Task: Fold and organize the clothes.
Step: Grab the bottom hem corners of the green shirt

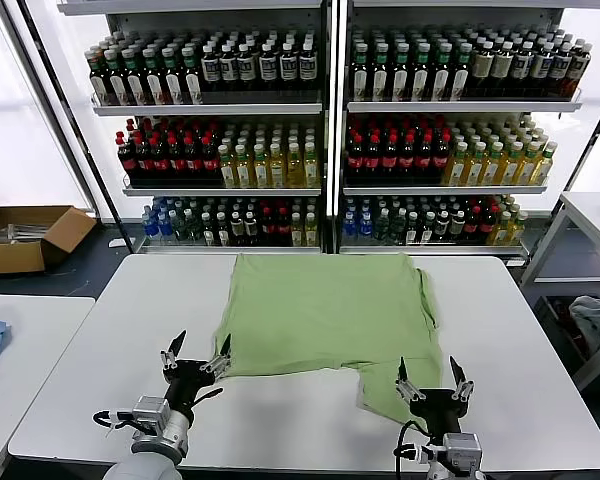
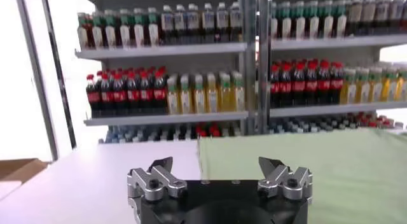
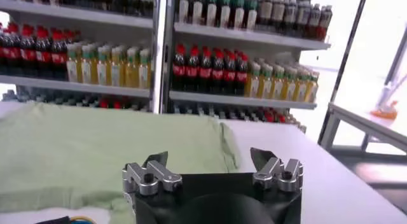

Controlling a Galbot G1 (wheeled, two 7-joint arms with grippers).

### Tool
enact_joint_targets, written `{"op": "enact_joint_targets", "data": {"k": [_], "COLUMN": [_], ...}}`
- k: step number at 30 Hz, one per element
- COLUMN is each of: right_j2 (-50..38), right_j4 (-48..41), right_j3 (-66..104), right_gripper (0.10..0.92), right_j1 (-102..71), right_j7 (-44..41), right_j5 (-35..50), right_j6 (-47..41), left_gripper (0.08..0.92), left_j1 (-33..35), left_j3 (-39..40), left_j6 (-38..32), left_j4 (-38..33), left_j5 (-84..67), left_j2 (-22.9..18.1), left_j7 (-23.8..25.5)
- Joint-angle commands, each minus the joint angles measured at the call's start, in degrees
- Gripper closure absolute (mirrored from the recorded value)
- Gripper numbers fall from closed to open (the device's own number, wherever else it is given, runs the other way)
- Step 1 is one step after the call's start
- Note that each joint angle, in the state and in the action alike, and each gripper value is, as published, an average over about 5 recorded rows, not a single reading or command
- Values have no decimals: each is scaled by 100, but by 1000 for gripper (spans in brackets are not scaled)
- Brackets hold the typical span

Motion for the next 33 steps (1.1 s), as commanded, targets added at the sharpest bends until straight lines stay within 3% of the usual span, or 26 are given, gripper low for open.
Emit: {"op": "enact_joint_targets", "data": {"k": [1, 33], "right_j2": [9, 355], "right_j4": [-75, -299], "right_j3": [-24, -124], "right_gripper": [203, 203], "right_j1": [-77, -219], "right_j7": [216, 530], "right_j5": [204, 343], "right_j6": [-80, -30], "left_gripper": [177, 177], "left_j1": [-25, -66], "left_j3": [32, 90], "left_j6": [375, 399], "left_j4": [221, 603], "left_j5": [51, 75], "left_j2": [48, 114], "left_j7": [28, 60]}}
